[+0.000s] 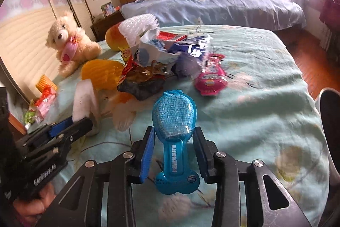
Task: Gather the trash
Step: 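Grasp the blue hairbrush with the right gripper while the left gripper grasps the white foam block, then carry the hairbrush and foam block with both grippers over the black bin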
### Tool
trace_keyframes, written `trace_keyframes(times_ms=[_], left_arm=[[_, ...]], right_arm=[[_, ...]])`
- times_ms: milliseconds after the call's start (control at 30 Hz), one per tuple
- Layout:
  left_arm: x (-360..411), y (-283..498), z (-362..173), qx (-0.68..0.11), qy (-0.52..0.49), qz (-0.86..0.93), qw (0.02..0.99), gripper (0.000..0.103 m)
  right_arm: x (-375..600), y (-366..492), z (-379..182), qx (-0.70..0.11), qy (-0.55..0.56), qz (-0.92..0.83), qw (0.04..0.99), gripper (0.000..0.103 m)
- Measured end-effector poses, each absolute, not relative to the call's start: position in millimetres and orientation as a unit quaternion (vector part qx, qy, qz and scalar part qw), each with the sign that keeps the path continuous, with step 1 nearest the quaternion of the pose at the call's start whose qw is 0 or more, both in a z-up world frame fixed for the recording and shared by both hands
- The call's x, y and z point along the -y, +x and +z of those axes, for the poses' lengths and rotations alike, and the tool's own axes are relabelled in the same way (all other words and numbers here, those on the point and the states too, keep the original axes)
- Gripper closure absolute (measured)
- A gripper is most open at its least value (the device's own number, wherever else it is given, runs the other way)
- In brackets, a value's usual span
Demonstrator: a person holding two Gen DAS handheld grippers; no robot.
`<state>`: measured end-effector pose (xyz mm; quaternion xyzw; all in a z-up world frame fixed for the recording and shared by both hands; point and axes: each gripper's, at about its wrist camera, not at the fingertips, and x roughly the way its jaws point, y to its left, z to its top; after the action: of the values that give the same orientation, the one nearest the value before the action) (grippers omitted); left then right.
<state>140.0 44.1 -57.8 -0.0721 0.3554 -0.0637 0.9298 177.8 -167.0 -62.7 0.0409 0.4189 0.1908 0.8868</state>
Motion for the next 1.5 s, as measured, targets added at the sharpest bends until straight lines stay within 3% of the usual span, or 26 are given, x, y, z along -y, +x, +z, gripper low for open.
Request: trace_keyframes(times_ms=[1500], left_arm=[[183, 160, -24, -0.368, 0.017, -0.305, 0.878, 0.078]], right_arm=[[393, 139, -52, -0.376, 0.156, 0.02, 0.913, 0.066]])
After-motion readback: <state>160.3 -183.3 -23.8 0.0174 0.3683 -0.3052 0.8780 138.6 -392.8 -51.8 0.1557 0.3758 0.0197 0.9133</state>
